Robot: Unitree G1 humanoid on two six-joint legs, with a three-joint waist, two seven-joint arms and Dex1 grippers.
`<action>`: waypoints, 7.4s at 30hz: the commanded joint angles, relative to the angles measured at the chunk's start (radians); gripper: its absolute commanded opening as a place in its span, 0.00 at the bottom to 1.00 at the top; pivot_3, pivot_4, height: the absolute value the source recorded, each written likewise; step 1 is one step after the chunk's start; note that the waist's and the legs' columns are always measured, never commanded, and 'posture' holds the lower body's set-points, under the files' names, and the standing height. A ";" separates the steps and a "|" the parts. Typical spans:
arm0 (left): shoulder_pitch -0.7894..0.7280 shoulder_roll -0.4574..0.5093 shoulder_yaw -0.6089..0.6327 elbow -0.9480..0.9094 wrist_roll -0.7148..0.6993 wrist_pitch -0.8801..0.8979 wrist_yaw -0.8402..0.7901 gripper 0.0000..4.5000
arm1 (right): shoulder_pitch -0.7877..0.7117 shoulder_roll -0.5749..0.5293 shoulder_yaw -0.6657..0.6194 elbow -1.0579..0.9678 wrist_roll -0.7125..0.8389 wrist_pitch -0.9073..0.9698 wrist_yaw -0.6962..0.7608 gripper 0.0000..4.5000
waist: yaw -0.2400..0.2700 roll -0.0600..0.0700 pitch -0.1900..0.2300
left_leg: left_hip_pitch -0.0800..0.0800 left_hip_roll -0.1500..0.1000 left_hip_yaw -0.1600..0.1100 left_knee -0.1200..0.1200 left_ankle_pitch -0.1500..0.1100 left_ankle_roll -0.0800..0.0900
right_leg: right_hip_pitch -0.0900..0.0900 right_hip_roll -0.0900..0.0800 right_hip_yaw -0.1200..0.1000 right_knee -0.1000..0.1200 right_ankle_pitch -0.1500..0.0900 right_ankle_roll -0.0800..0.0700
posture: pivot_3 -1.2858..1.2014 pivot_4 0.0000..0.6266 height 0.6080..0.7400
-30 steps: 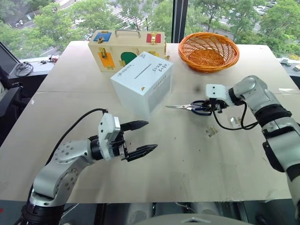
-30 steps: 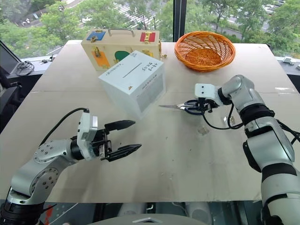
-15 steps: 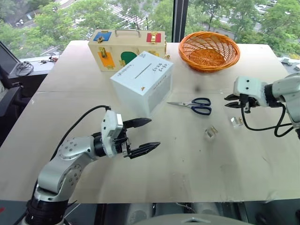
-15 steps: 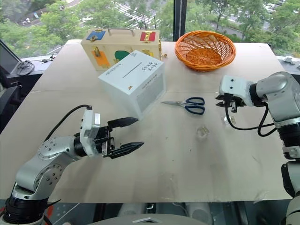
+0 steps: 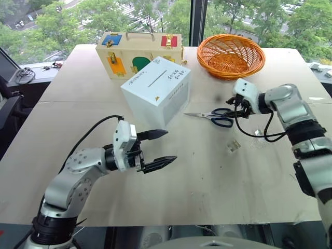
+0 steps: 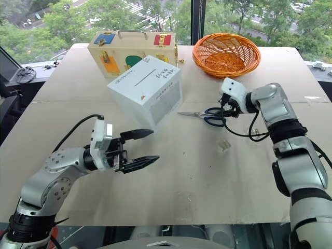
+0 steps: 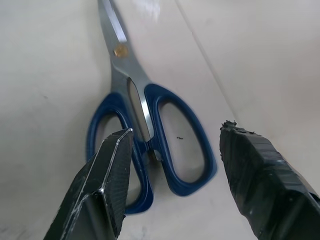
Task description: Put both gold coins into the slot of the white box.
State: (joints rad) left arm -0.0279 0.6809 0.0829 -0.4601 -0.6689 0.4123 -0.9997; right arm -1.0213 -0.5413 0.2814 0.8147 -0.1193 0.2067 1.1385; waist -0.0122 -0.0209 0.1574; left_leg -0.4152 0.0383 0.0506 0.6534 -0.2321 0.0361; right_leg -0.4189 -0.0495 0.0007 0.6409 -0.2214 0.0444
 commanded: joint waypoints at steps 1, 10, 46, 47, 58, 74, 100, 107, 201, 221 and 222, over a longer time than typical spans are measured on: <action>0.016 0.012 0.040 -0.056 -0.014 -0.003 0.017 1.00 | -0.058 0.017 0.012 0.103 -0.027 -0.072 0.007 0.65 | -0.001 0.000 0.000 | 0.000 0.000 0.000 0.000 0.000 0.000 | 0.000 0.000 0.000 0.000 0.000 0.000 | 0.52 0.24 1.00; 0.051 0.015 0.060 -0.088 -0.024 0.006 0.037 1.00 | -0.086 0.031 0.030 0.210 -0.070 -0.136 0.048 0.65 | -0.002 0.000 0.000 | 0.001 0.000 0.000 0.000 0.000 0.000 | 0.000 0.000 0.000 0.001 0.000 0.000 | 0.52 0.24 1.00; -0.155 -0.034 -0.070 0.094 0.019 -0.027 -0.069 1.00 | 0.684 -0.394 -0.645 -1.082 0.297 0.730 -0.086 0.20 | -0.014 0.002 0.002 | 0.008 -0.001 0.000 0.002 0.000 0.000 | 0.006 0.001 0.004 0.000 -0.004 0.000 | 0.52 0.24 1.00; -0.160 -0.036 -0.072 0.100 0.022 -0.029 -0.073 1.00 | 0.654 -0.372 -0.620 -1.081 0.305 0.739 -0.112 0.31 | -0.018 0.002 0.002 | 0.009 -0.001 -0.001 0.002 0.000 0.000 | 0.006 0.002 0.005 0.001 -0.003 0.000 | 0.52 0.24 1.00; -0.126 -0.031 -0.053 0.070 0.028 -0.034 -0.062 1.00 | 0.358 -0.163 -0.274 -0.750 0.287 0.665 -0.230 0.99 | -0.002 0.001 0.002 | 0.000 -0.001 -0.001 -0.001 0.000 0.000 | -0.003 0.003 0.007 0.000 0.001 0.001 | 0.52 0.24 1.00; -0.042 -0.023 -0.014 -0.002 0.024 -0.028 -0.009 1.00 | 0.246 -0.100 -0.122 -0.360 0.184 0.426 -0.221 0.13 | -0.004 0.000 0.002 | 0.002 -0.001 0.000 0.000 0.000 0.000 | -0.003 0.003 0.008 0.002 0.001 0.001 | 0.52 0.24 1.00; -0.024 -0.026 -0.014 0.000 0.025 -0.037 -0.004 1.00 | 0.193 -0.069 -0.182 -0.381 0.251 0.530 -0.200 0.60 | -0.002 -0.002 0.001 | 0.001 -0.001 0.000 0.000 0.000 0.000 | -0.003 0.003 0.008 0.001 0.001 0.000 | 0.52 0.24 1.00; -0.027 -0.028 -0.021 0.003 0.029 -0.039 -0.006 1.00 | 0.217 -0.033 -0.191 -0.430 0.281 0.612 -0.256 0.60 | -0.002 -0.002 0.001 | 0.001 -0.001 0.000 0.000 0.000 0.000 | -0.003 0.003 0.008 0.001 0.001 0.000 | 0.52 0.24 1.00; -0.006 -0.055 -0.044 -0.038 0.041 -0.047 0.037 1.00 | -0.140 0.207 0.019 0.471 -0.064 0.197 -0.318 0.10 | 0.000 -0.005 -0.005 | 0.018 0.000 0.000 -0.002 0.000 0.000 | 0.012 0.000 0.008 0.001 -0.001 -0.004 | 0.52 0.24 1.00; -0.121 -0.076 -0.084 0.015 0.020 -0.012 0.006 1.00 | -0.004 -0.272 -0.484 -0.723 0.403 0.931 -0.108 0.08 | 0.004 0.005 0.001 | -0.003 -0.001 -0.002 -0.008 0.000 0.000 | -0.007 0.001 0.004 -0.001 0.000 0.002 | 0.52 0.24 1.00; -0.130 -0.079 -0.090 0.022 0.022 -0.013 0.001 1.00 | 0.025 -0.319 -0.499 -0.768 0.408 0.959 -0.115 0.08 | 0.004 0.005 0.001 | -0.003 -0.001 -0.002 -0.008 0.000 0.000 | -0.007 0.001 0.004 -0.001 0.000 0.002 | 0.52 0.24 1.00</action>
State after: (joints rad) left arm -0.1457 0.6070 -0.0071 -0.4366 -0.6332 0.4072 -0.9840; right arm -1.0205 -0.7963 -0.1539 0.1554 0.2574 1.0934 1.0447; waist -0.0079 -0.0159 0.1589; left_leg -0.4184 0.0375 0.0485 0.6456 -0.2325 0.0363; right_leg -0.4259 -0.0487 0.0044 0.6401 -0.2216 0.0460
